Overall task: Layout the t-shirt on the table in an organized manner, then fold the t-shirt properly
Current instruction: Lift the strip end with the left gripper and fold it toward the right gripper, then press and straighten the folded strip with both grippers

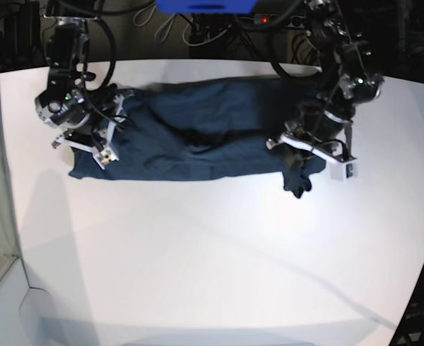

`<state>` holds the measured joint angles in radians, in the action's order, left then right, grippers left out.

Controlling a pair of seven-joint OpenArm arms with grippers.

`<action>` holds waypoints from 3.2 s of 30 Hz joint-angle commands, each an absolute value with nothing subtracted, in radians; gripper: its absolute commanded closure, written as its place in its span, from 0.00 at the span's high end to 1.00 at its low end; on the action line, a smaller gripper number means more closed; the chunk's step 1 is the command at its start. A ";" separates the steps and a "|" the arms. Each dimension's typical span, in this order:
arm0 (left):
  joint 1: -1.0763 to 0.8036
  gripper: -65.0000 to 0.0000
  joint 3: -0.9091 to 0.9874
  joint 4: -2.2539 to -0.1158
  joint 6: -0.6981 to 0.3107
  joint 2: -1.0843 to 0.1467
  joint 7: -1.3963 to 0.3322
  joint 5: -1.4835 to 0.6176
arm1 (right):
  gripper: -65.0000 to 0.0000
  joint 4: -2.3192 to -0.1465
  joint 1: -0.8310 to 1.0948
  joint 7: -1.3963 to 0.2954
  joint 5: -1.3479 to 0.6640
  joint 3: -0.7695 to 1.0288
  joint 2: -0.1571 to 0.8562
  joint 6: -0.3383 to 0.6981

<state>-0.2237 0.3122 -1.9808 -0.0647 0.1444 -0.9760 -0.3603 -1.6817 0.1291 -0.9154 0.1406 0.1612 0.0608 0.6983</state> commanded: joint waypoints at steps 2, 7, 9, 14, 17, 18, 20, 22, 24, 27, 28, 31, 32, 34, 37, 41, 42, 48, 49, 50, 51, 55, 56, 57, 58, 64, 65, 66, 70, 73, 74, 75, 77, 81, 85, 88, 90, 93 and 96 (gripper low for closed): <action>-0.220 0.00 0.213 -2.000 -0.010 0.148 -0.929 -0.282 | 0.56 -1.672 0.137 -0.957 0.168 0.159 0.061 0.698; -0.246 0.00 0.002 -1.998 0.053 0.151 -0.909 -0.068 | 0.56 -1.672 0.139 -0.957 0.168 0.157 0.062 0.698; -0.245 0.00 -0.056 -1.994 0.077 0.157 -0.909 -0.027 | 0.56 -1.672 0.139 -0.957 0.168 0.157 0.061 0.698; -0.234 0.00 -0.139 -1.982 0.193 0.157 -0.908 -0.012 | 0.56 -1.672 0.142 -0.957 0.168 0.157 0.059 0.698; -0.206 0.00 -0.142 -1.937 0.217 0.157 -0.908 -0.015 | 0.56 -1.672 0.142 -0.957 0.168 0.157 0.059 0.698; -0.197 0.00 -0.142 -1.917 0.217 0.157 -0.908 -0.015 | 0.56 -1.672 0.142 -0.957 0.168 0.157 0.059 0.698; -0.185 0.00 -0.143 -1.883 0.217 0.157 -0.908 -0.015 | 0.56 -1.672 0.145 -0.957 0.168 0.157 0.059 0.698; -0.171 0.00 -0.171 -1.860 0.223 0.157 -0.908 -0.015 | 0.56 -1.672 0.145 -0.957 0.168 0.157 0.059 0.698; -0.168 0.00 -0.209 -1.845 0.223 0.157 -0.908 -0.015 | 0.56 -1.672 0.145 -0.957 0.168 0.157 0.059 0.698; -0.156 0.01 -0.255 -1.827 0.225 0.157 -0.908 -0.015 | 0.56 -1.672 0.145 -0.957 0.168 0.157 0.059 0.698; -0.151 0.01 -0.259 -1.817 0.225 0.157 -0.908 -0.015 | 0.56 -1.672 0.145 -0.957 0.168 0.157 0.059 0.698; -0.139 0.01 -0.260 -1.788 0.225 0.157 -0.908 -0.015 | 0.56 -1.672 0.145 -0.957 0.168 0.157 0.059 0.698; -0.139 0.01 -0.260 -1.782 0.225 0.157 -0.908 -0.015 | 0.56 -1.672 0.145 -0.957 0.168 0.157 0.059 0.698; -0.134 0.01 -0.260 -1.779 0.225 0.157 -0.905 -0.015 | 0.56 -1.672 0.145 -0.957 0.168 0.157 0.059 0.698; -0.137 0.01 -0.259 -1.787 0.225 0.157 -0.858 -0.015 | 0.56 -1.672 0.145 -0.957 0.168 0.157 0.061 0.698; -0.134 0.01 -0.259 -1.778 0.225 0.157 -0.835 -0.015 | 0.56 -1.672 0.145 -0.957 0.168 0.157 0.062 0.698; -0.134 0.01 -0.259 -1.776 0.225 0.157 -0.832 -0.015 | 0.56 -1.672 0.145 -0.957 0.168 0.157 0.062 0.698; -0.093 0.01 -0.259 -1.744 0.225 0.157 -0.832 -0.015 | 0.56 -1.672 0.143 -0.957 0.168 0.157 0.062 0.698; -0.084 0.01 -0.259 -1.735 0.225 0.157 -0.831 -0.015 | 0.56 -1.672 0.143 -0.957 0.168 0.157 0.062 0.698; -0.076 0.01 -0.260 -1.722 0.225 0.157 -0.831 -0.015 | 0.56 -1.672 0.143 -0.957 0.168 0.157 0.062 0.698; -0.070 0.01 -0.260 -1.713 0.225 0.157 -0.831 -0.015 | 0.56 -1.672 0.143 -0.957 0.168 0.157 0.062 0.698; -0.073 0.01 -0.263 -1.712 0.225 0.157 -0.831 -0.016 | 0.56 -1.672 0.143 -0.957 0.168 0.157 0.064 0.698; -0.076 0.01 -0.263 -1.715 0.225 0.157 -0.831 -0.016 | 0.56 -1.672 0.142 -0.957 0.168 0.157 0.064 0.698; -0.077 0.01 -0.263 -1.715 0.225 0.157 -0.831 -0.016 | 0.56 -1.672 0.142 -0.957 0.168 0.157 0.064 0.698; -0.076 0.01 -0.263 -1.709 0.223 0.157 -0.831 -0.019 | 0.56 -1.672 0.140 -0.957 0.168 0.157 0.064 0.698; -0.065 0.02 -0.265 -1.689 0.219 0.157 -0.842 -0.166 | 0.56 -1.672 0.139 -0.957 0.168 0.156 0.064 0.698; -0.067 0.04 -0.265 -1.690 0.219 0.157 -0.842 -0.176 | 0.56 -1.672 0.139 -0.957 0.168 0.156 0.064 0.698; -0.070 0.09 -0.265 -1.692 0.219 0.157 -0.842 -0.180 | 0.56 -1.672 0.139 -0.957 0.168 0.156 0.064 0.698; -0.071 0.38 -0.265 -1.693 0.219 0.157 -0.840 -0.191 | 0.56 -1.672 0.139 -0.957 0.168 0.156 0.064 0.698; -0.073 0.46 -0.265 -1.705 0.217 0.157 -0.832 -0.194 | 0.56 -1.672 0.139 -0.957 0.168 0.156 0.065 0.698; -0.073 0.44 -0.265 -1.719 0.216 0.157 -0.832 -0.202 | 0.56 -1.672 0.139 -0.957 0.168 0.156 0.065 0.698; -0.074 0.41 -0.265 -1.735 0.216 0.157 -0.832 -0.220 | 0.56 -1.672 0.139 -0.957 0.168 0.156 0.065 0.698; -0.087 0.36 -0.257 -1.787 0.216 0.157 -0.832 -0.275 | 0.56 -1.672 0.139 -0.957 0.168 0.156 0.065 0.698; -0.124 0.33 -0.196 -1.925 0.220 0.127 -0.832 -0.298 | 0.56 -1.672 0.139 -0.957 0.168 0.156 0.065 0.698; -0.139 0.29 -0.102 -1.948 0.222 0.071 -0.837 -0.298 | 0.56 -1.672 0.139 -0.957 0.168 0.156 0.065 0.698; -0.139 0.17 -0.018 -1.934 0.225 0.051 -0.834 -0.291 | 0.56 -1.672 0.139 -0.957 0.168 0.156 0.064 0.698; -0.137 0.13 0.050 -1.899 0.225 0.051 -0.834 -0.291 | 0.56 -1.672 0.139 -0.957 0.168 0.156 0.064 0.698; -0.133 0.12 0.082 -1.827 0.225 0.053 -0.855 -0.291 | 0.56 -1.672 0.137 -0.957 0.168 0.156 0.064 0.698; -0.127 0.12 0.010 -1.745 0.217 0.041 -0.977 -0.298 | 0.56 -1.672 0.137 -0.957 0.168 0.156 0.064 0.698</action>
